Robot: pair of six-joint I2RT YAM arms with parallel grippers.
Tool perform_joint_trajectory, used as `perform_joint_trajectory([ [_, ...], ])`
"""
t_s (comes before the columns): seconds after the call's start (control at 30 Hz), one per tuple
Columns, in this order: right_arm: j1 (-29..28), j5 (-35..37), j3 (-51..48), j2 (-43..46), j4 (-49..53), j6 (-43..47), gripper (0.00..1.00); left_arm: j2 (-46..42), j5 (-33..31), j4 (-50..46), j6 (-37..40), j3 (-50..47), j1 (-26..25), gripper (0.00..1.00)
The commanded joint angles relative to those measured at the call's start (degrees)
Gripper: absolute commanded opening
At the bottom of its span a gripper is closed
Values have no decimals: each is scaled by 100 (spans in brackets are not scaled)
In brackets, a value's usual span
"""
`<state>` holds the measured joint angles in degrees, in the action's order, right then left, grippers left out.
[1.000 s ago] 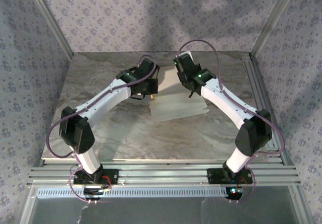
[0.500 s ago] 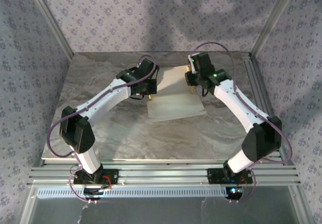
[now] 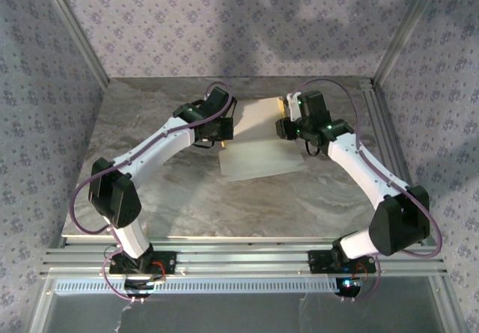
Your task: Fold the paper box
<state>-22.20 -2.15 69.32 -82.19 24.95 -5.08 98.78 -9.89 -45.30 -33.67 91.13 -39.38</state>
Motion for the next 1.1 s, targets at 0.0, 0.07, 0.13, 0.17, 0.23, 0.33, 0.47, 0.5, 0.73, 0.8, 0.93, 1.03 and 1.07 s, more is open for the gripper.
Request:
perform_joint_trajectory([
  [0.0, -89, 663, 236, -338, -76, -59, 37, -43, -13, -123, 45, 177, 29, 0],
  [0.07, -156, 916, 355, -503, -19, -38, 37, -39, -13, -128, 49, 178, 34, 0],
  [0.13, -229, 1167, 437, -643, -43, -19, 35, -51, -14, -133, 46, 184, 27, 0],
  [0.17, -247, 1247, 472, -687, -59, -27, 32, -49, -11, -137, 52, 194, 26, 0],
  [0.23, -241, 1334, 518, -746, -114, -54, 25, -43, -13, -150, 54, 212, 24, 0],
  [0.33, -271, 1575, 573, -769, -150, -63, 10, -43, -21, -177, 62, 221, 20, 0],
  [0.47, -467, 2213, 617, -814, -55, 17, 0, -51, -70, -173, 71, 219, 26, 0],
  [0.5, -546, 2441, 631, -850, -4, 58, 0, -52, -68, -175, 71, 216, 25, 0],
  [0.73, -940, 3014, 753, -844, 476, -15, 0, 46, -172, -219, 62, 230, 30, 0],
  [0.8, -957, 2848, 936, -883, 805, -271, 0, 101, -273, -243, 49, 230, 23, 0],
  [0.93, -979, 2496, 1173, -1015, 1405, -950, 0, 271, -329, -290, 21, 212, 45, 0],
  [1.03, -958, 2145, 1277, -1208, 1836, -1478, 0, 347, -323, -305, 0, 177, 78, 18],
  [1.07, -915, 1974, 1223, -1237, 1845, -1636, 0, 344, -327, -290, -8, 151, 94, 28],
])
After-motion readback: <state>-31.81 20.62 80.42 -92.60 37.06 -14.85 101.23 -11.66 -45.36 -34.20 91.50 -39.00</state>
